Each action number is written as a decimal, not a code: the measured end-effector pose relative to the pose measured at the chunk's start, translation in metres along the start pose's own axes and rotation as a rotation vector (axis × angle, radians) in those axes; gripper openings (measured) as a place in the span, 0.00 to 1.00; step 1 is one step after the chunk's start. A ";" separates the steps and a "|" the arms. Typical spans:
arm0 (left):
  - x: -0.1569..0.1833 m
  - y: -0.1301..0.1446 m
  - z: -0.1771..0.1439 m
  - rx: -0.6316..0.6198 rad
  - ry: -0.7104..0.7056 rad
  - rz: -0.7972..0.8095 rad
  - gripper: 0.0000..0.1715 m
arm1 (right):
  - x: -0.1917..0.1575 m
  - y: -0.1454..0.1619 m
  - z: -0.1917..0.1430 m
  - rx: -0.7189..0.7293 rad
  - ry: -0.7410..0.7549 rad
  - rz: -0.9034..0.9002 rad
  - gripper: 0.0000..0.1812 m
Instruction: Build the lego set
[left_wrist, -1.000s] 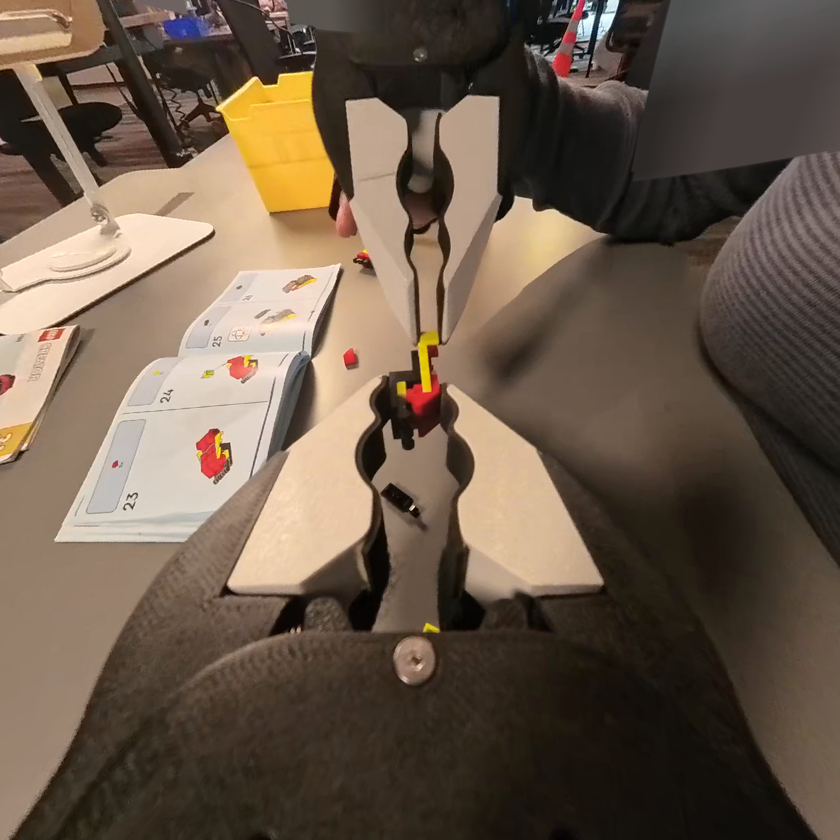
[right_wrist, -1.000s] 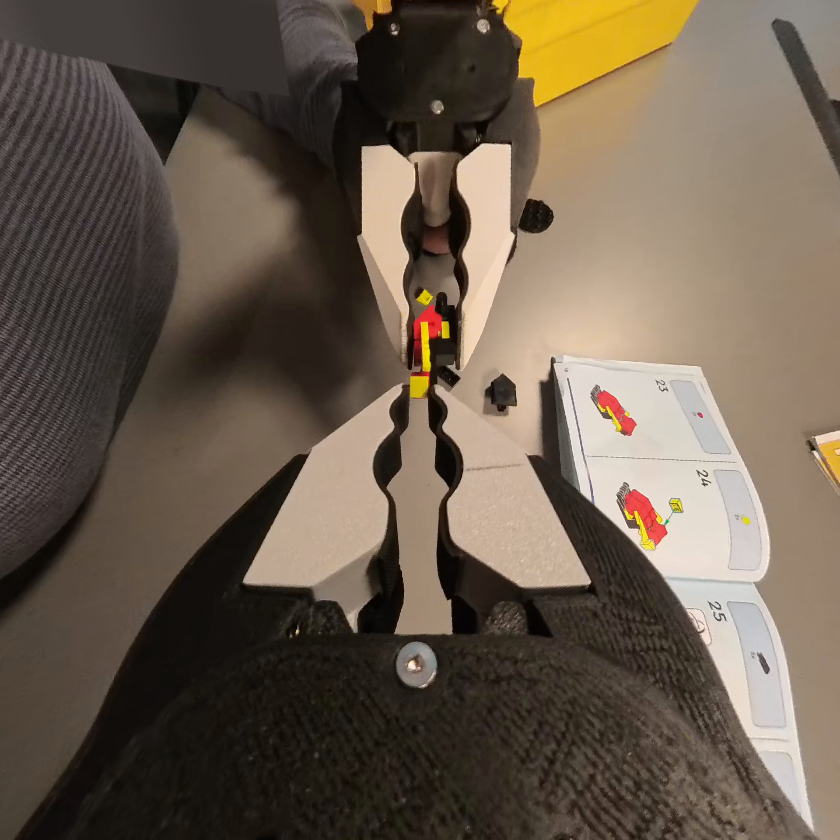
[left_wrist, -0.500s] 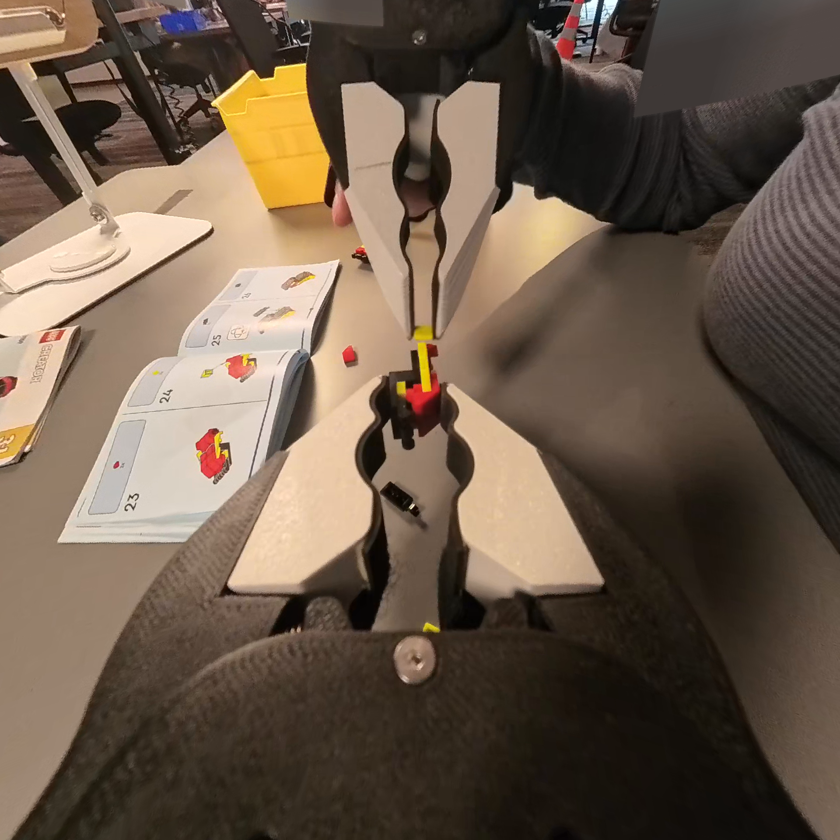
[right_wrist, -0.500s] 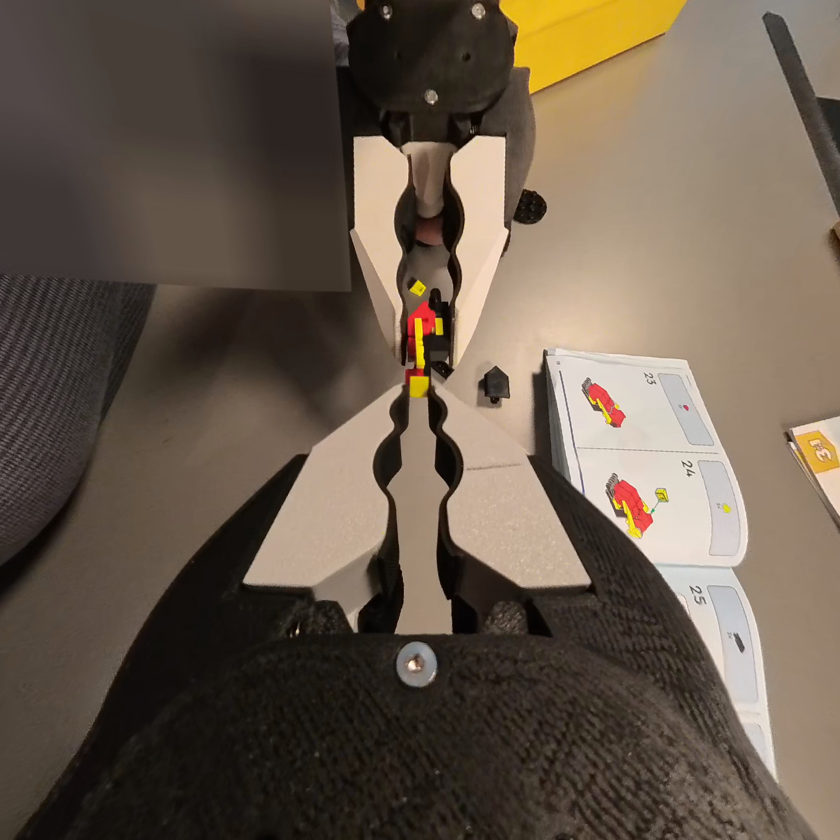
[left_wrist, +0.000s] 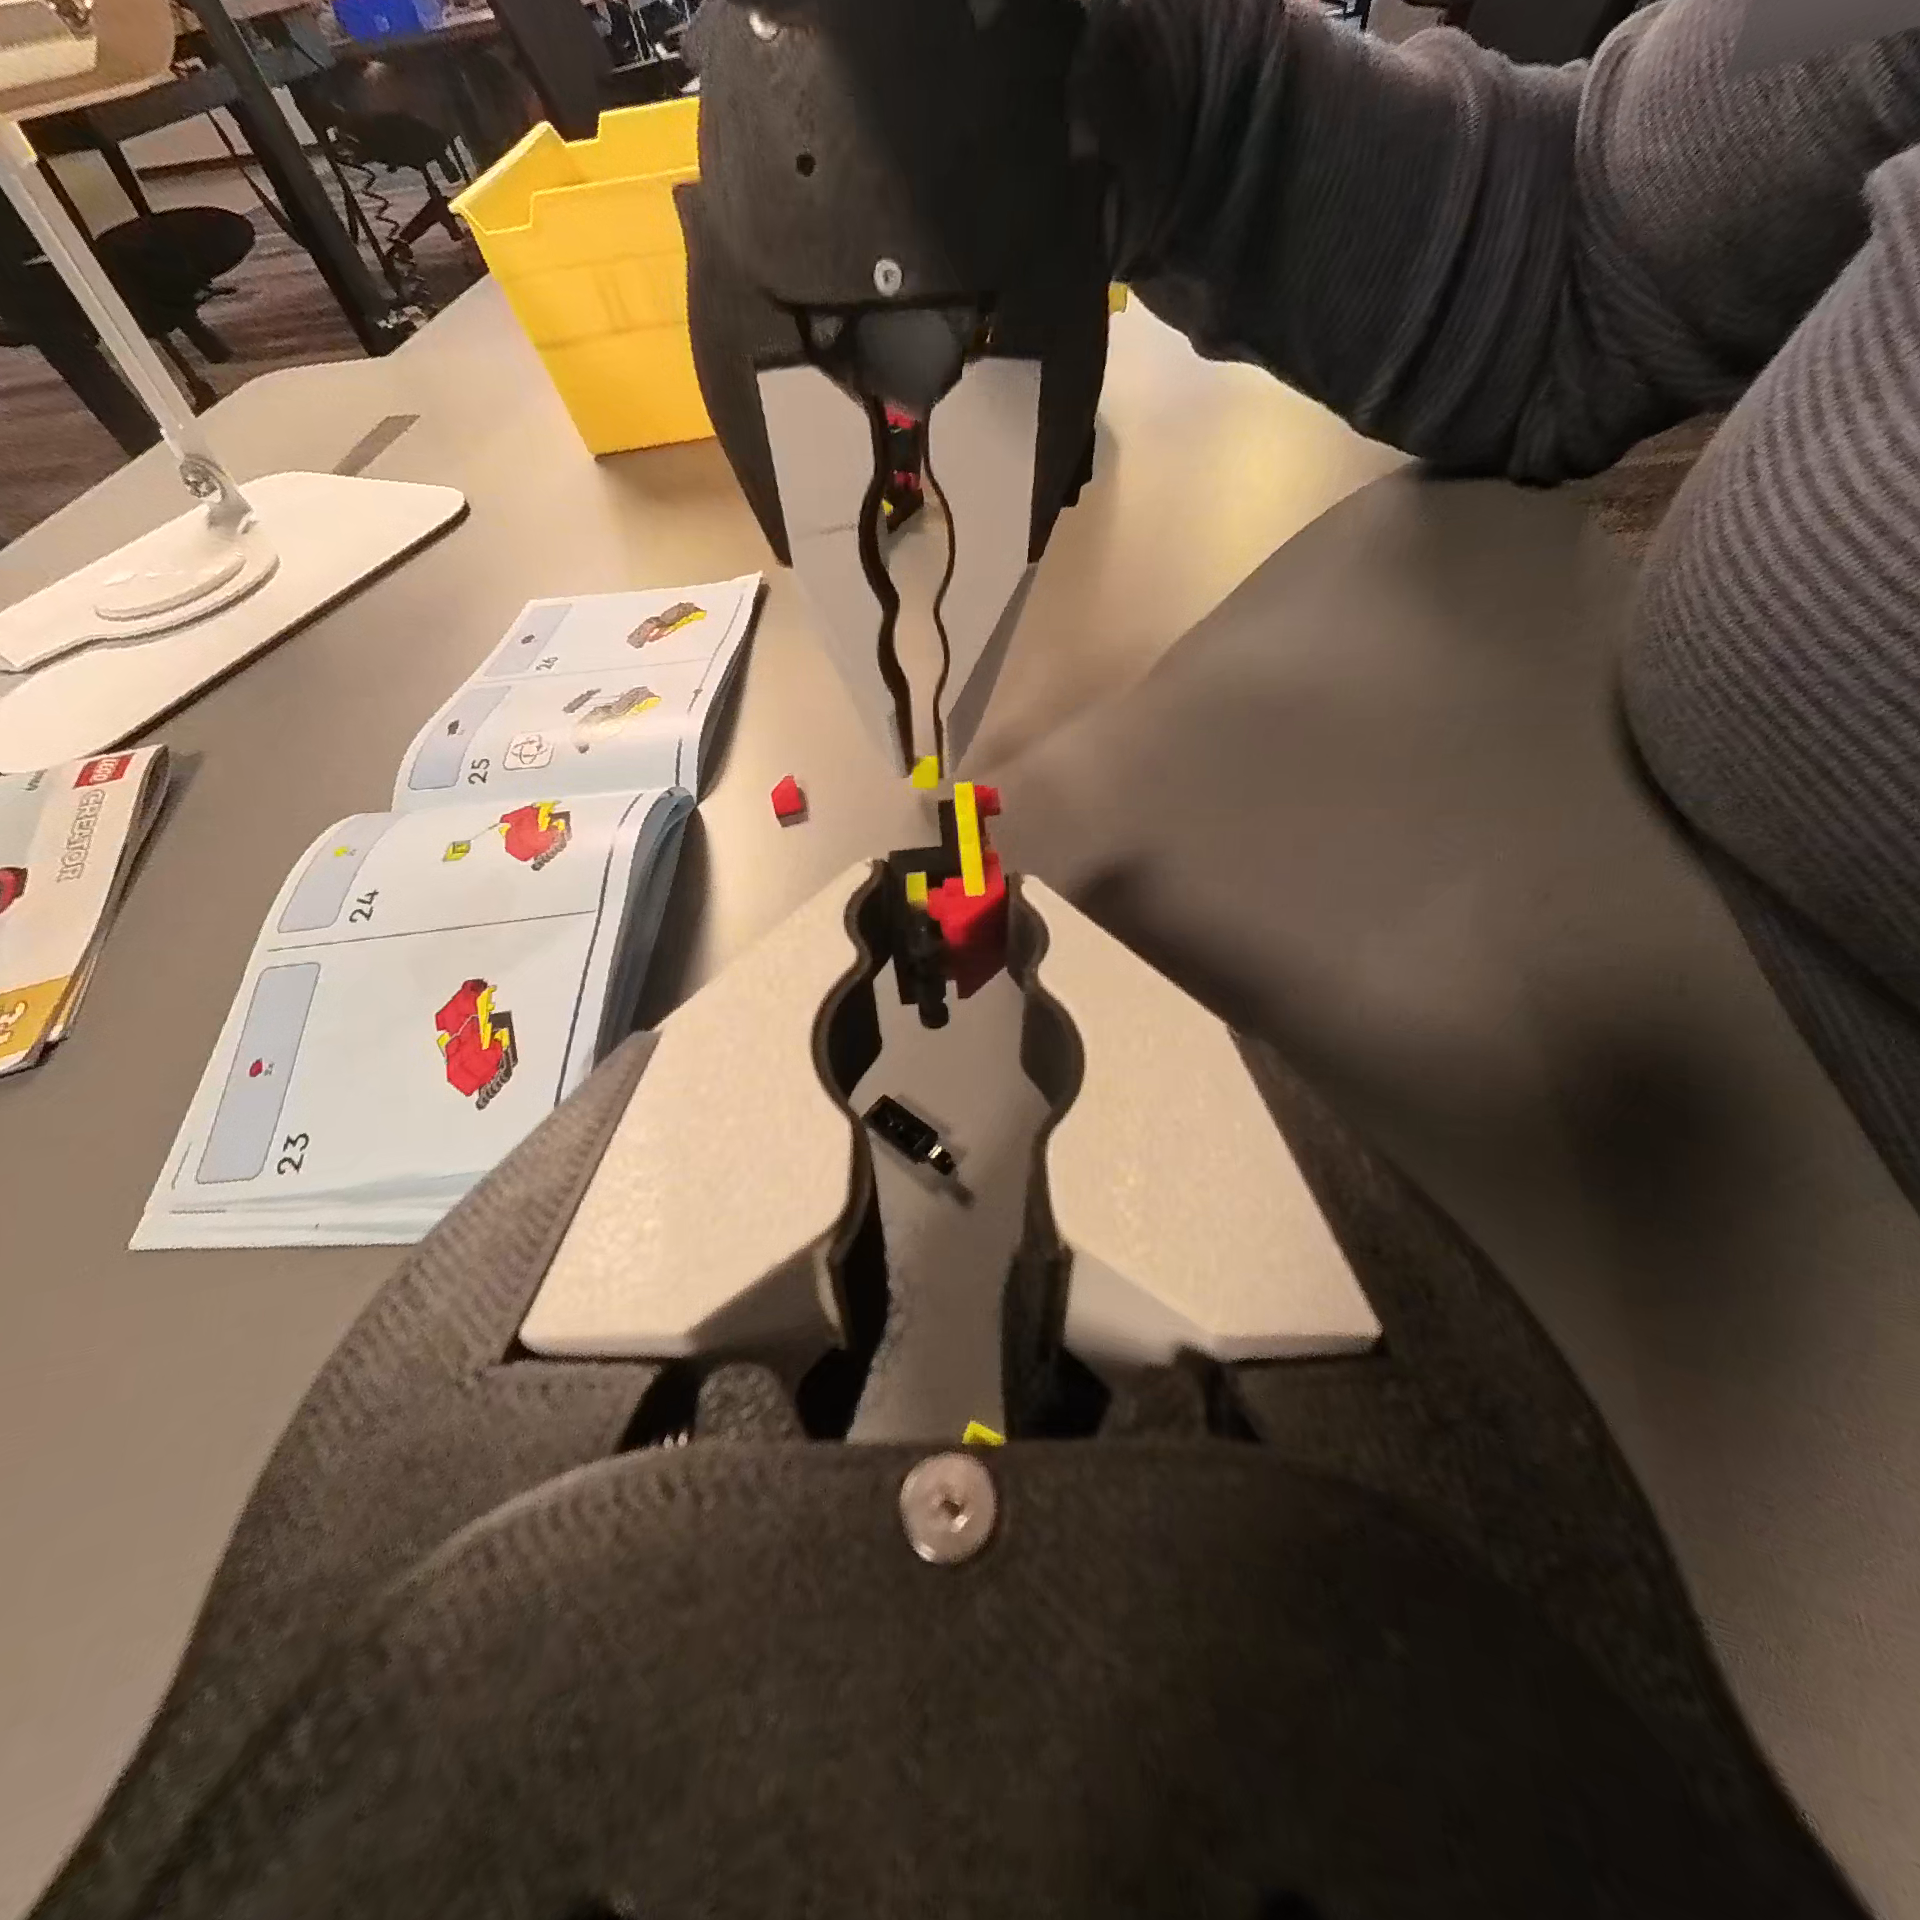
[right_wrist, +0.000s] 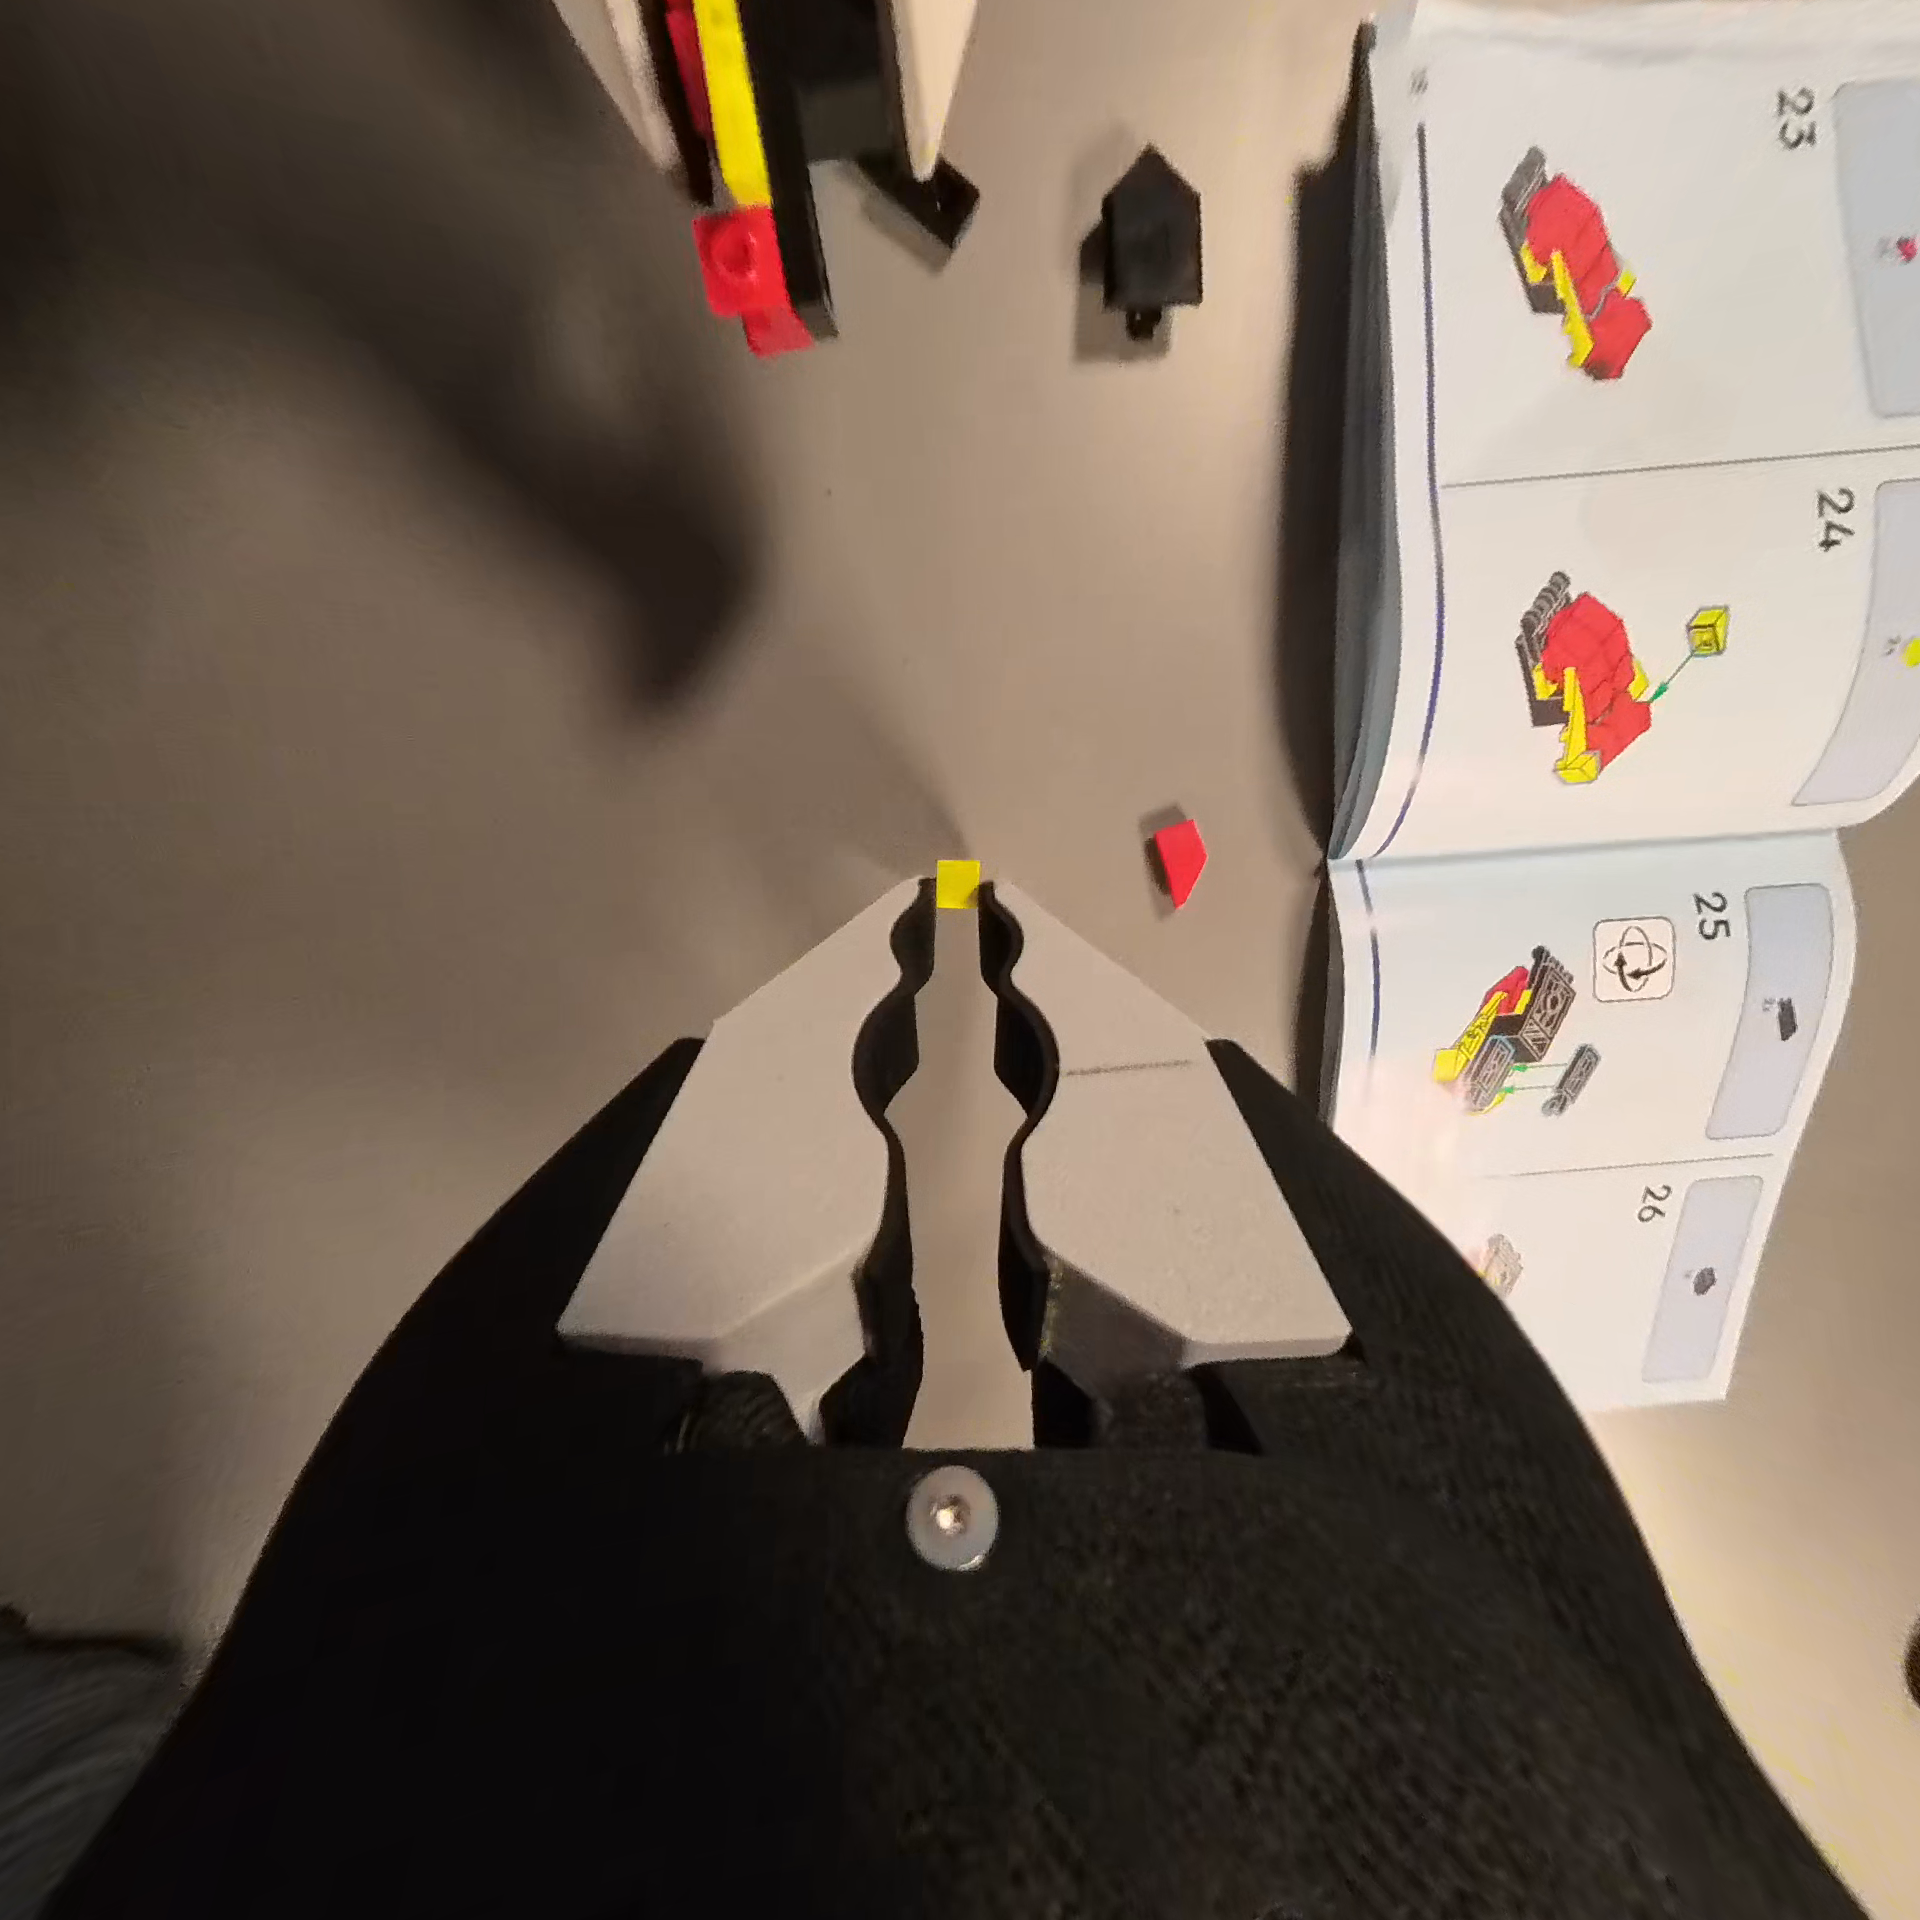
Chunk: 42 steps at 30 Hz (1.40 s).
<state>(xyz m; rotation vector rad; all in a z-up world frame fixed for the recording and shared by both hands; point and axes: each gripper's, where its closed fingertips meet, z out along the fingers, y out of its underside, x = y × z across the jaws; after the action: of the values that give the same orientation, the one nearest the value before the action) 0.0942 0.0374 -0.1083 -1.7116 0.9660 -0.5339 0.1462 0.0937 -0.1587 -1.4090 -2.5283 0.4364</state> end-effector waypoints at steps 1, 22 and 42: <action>0.000 0.000 0.000 -0.001 0.000 0.001 0.12 | -0.001 0.001 0.000 -0.005 -0.002 -0.001 0.03; 0.001 0.001 0.001 -0.011 0.003 0.009 0.12 | -0.002 -0.001 0.004 -0.007 -0.008 -0.010 0.03; 0.002 0.002 0.001 -0.015 0.006 0.013 0.12 | 0.000 0.001 0.003 -0.006 -0.003 -0.014 0.05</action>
<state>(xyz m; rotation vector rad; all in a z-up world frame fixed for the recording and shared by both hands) 0.0957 0.0364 -0.1106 -1.7168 0.9869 -0.5242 0.1459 0.0934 -0.1621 -1.3932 -2.5421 0.4298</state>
